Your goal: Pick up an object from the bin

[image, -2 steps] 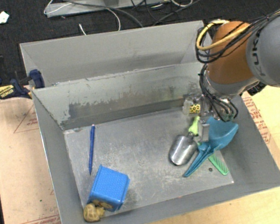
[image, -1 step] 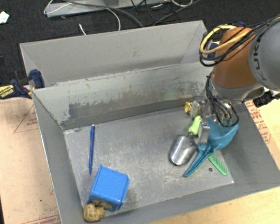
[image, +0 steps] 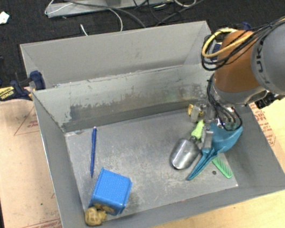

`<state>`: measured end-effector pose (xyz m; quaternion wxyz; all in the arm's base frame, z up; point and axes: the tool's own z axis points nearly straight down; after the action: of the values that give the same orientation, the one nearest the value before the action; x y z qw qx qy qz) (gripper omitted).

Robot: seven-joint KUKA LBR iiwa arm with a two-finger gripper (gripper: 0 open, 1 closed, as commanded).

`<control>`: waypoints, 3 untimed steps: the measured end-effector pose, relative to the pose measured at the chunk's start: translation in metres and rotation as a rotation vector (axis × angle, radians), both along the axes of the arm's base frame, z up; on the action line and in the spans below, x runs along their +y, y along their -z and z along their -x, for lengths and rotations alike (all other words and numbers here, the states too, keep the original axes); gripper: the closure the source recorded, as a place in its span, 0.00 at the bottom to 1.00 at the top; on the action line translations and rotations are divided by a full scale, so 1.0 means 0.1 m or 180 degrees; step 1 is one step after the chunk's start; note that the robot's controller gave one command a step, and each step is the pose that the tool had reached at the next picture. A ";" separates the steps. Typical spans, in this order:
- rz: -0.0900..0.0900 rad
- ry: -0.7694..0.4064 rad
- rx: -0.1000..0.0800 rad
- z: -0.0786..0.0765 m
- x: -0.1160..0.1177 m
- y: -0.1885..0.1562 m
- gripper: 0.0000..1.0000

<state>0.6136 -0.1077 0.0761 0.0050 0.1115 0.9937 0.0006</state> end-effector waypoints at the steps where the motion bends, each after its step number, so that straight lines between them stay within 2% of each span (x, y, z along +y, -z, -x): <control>1: 0.0006 -0.0715 -0.0004 -0.01 -0.03 0.01 0.00; 2: -0.0003 -0.0213 -0.0002 0.01 -0.01 0.03 0.00; 3: 0.0005 -0.0577 -0.0014 -0.04 -0.05 0.02 0.00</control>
Offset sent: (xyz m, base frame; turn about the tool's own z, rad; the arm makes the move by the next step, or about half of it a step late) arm -0.0054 0.0029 -0.0061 -0.2699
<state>0.6179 -0.1127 0.0740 0.0072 0.0211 0.9998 0.0006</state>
